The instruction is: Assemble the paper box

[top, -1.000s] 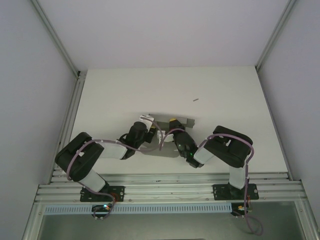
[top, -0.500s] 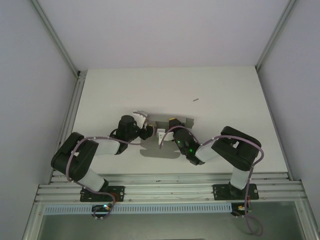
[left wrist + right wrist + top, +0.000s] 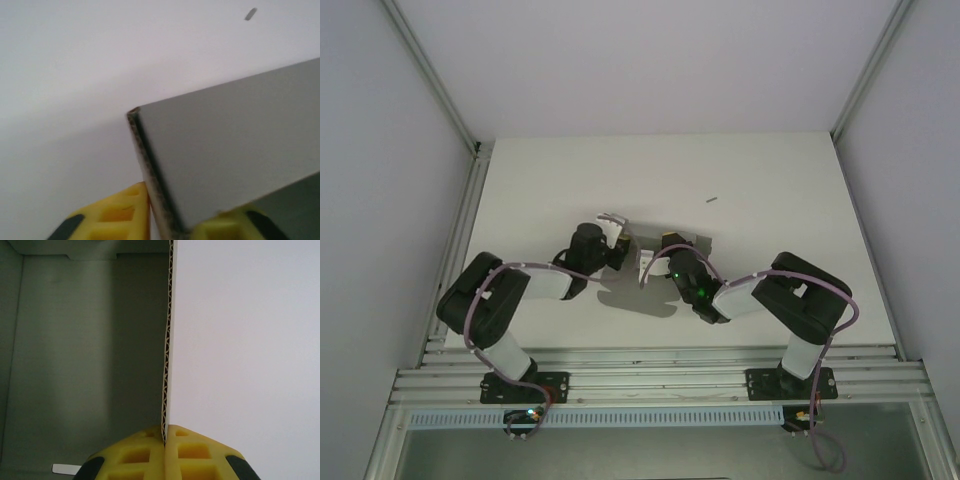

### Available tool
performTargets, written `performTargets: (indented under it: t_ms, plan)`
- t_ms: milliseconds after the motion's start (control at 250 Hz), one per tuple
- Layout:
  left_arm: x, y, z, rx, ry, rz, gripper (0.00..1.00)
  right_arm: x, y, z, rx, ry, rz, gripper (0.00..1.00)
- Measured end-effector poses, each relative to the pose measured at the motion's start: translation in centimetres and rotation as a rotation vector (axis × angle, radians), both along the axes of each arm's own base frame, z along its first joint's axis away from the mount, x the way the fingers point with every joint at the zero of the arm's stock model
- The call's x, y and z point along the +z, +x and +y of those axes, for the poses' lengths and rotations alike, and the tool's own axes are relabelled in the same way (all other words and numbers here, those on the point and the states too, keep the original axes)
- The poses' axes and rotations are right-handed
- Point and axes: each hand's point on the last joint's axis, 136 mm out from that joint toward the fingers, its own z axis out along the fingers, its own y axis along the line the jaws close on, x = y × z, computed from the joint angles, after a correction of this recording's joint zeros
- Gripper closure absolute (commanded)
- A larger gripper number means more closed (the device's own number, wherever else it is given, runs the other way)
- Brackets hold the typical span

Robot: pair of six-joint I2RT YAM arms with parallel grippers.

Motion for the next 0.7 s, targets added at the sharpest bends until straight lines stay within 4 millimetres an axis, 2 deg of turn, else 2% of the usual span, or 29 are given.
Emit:
performTargets:
  t_ms: [192,216,495,527,587,647,699]
  plan:
    - [0.0,1.9,-0.2,0.159,0.088,-0.083,0.97,0.0,0.2,-0.1,-0.009,0.01,0.004,1.0]
    - [0.0,2.0,-0.2,0.173,0.094,-0.09,1.0,0.0,0.2,-0.2,-0.01,0.009,0.005,1.0]
    - [0.0,2.5,0.2,0.312,0.113,-0.102,1.0,0.2,0.6,0.2,-0.001,0.028,0.015,1.0]
    - [0.0,2.6,0.1,0.316,0.117,-0.103,0.91,0.2,0.7,0.2,-0.002,0.028,0.016,1.0]
    - [0.0,2.6,0.1,0.317,0.118,-0.101,0.69,0.1,0.8,0.2,-0.003,0.028,0.018,1.0]
    - [-0.5,2.6,0.7,0.319,0.132,-0.096,0.62,0.1,0.7,0.3,0.006,0.03,0.02,1.0]
    - [-1.3,2.4,1.5,0.305,0.138,-0.075,0.6,0.1,0.6,0.6,0.017,0.032,0.022,1.0]
